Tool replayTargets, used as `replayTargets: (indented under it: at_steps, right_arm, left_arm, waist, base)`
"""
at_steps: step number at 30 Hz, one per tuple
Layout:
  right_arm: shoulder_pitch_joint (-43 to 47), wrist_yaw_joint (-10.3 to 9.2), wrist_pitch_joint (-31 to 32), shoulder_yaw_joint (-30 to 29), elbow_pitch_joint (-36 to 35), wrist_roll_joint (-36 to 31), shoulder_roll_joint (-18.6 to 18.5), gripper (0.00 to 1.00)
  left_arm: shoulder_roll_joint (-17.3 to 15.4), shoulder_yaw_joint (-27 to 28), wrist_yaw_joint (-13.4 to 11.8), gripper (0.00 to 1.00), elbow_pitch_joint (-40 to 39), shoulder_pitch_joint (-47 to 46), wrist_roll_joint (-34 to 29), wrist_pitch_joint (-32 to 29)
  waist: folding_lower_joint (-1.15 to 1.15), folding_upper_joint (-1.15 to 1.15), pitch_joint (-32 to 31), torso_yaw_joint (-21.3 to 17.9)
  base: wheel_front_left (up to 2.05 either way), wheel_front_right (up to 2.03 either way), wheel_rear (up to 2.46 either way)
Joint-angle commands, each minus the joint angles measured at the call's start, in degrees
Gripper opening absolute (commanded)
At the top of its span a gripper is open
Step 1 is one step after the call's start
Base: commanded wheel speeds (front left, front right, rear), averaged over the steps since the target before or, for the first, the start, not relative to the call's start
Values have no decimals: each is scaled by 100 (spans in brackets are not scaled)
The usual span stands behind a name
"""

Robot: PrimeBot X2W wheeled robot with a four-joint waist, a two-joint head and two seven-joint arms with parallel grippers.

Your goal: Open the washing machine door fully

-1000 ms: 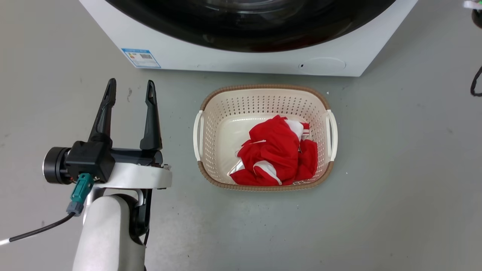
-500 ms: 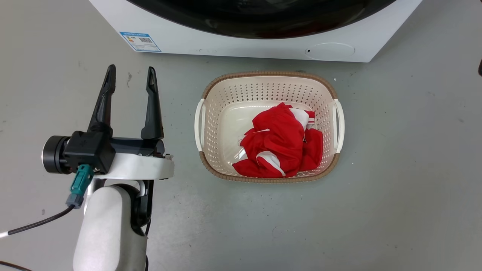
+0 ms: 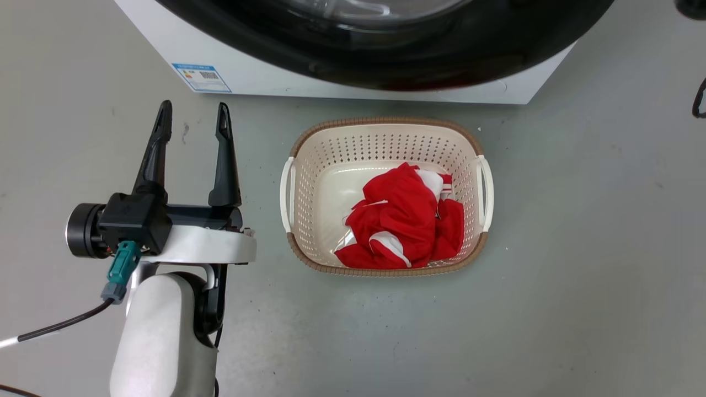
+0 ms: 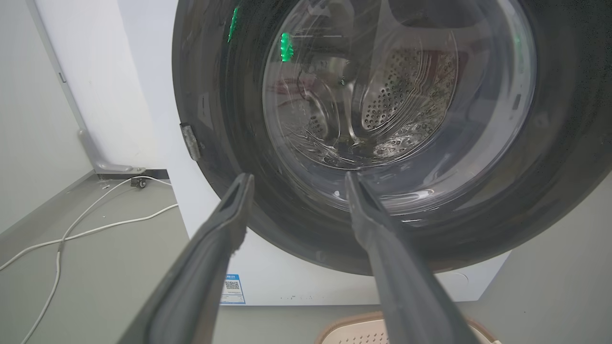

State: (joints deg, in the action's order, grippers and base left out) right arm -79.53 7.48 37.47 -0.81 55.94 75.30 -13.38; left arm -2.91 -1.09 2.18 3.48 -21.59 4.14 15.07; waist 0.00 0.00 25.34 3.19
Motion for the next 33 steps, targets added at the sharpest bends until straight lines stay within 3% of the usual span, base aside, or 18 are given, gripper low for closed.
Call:
replayTargets:
  at_steps: [1, 16, 24, 33]
  right_arm:
    - [186, 2, 208, 62, -96, 59, 97, 0]
    - [1582, 1, 1488, 304, -915, 269, 314, 0]
    - [2523, 2, 1912, 501, -1491, 373, 815, 0]
    - [3082, 1, 2219, 772, -2015, 527, 1037, 0]
  left_arm:
    - [4, 10, -20, 100, 28, 59, 18, 14]
    - [4, 17, 86, 100, 290, 532, -97, 14]
    - [4, -95, 127, 100, 439, 927, -71, 14]
    - [5, -223, 83, 100, 492, 1091, 29, 14]
  waist:
    - [0, 0, -88, -29]
    - [0, 0, -1035, -70]
    - [0, 0, -1576, -12]
    - [0, 0, -1828, 108]
  base:
    - [0, 0, 0]
    - [0, 0, 0]
    - [0, 0, 0]
    - [0, 0, 0]
